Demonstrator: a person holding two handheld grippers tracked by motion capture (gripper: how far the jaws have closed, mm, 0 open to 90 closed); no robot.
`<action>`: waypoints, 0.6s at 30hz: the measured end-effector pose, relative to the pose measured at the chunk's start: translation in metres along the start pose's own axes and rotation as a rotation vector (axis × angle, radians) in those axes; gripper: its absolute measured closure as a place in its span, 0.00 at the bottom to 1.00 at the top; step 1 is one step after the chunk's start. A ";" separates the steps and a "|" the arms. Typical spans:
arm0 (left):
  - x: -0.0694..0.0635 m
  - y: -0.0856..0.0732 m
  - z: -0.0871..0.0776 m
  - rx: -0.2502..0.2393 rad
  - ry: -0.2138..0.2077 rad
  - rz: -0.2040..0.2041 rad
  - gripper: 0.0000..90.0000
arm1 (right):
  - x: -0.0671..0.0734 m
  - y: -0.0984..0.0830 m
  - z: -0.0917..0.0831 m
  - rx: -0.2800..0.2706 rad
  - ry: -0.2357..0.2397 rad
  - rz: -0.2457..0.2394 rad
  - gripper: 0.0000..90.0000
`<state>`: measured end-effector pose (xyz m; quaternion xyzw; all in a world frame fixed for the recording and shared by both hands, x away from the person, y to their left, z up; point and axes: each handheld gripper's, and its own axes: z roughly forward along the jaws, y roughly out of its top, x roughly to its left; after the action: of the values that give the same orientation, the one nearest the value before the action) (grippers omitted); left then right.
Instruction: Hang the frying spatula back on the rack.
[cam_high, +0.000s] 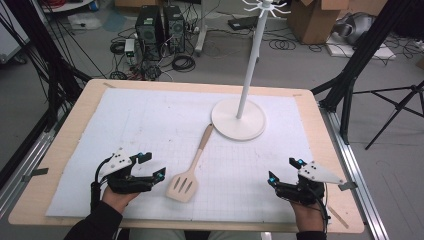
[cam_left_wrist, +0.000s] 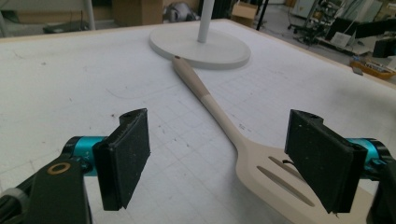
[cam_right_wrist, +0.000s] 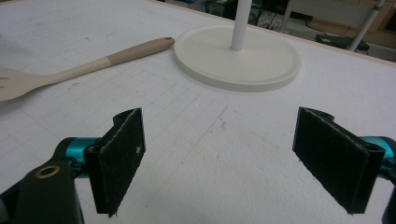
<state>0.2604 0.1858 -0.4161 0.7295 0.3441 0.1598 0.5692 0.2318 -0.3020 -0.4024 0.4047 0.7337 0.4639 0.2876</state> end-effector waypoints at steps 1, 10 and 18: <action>0.000 0.000 0.000 0.000 0.000 0.000 0.25 | 0.000 0.000 0.001 -0.001 0.002 -0.006 0.18; -0.020 0.029 0.038 0.135 -0.051 0.039 0.26 | 0.001 0.002 0.003 -0.002 0.014 -0.012 0.18; -0.028 0.044 0.083 0.330 -0.076 0.087 0.38 | 0.001 0.002 0.004 0.005 0.017 -0.009 0.18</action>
<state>0.3060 0.1017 -0.3947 0.8327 0.3119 0.0981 0.4468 0.2350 -0.2990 -0.4021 0.3982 0.7390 0.4643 0.2823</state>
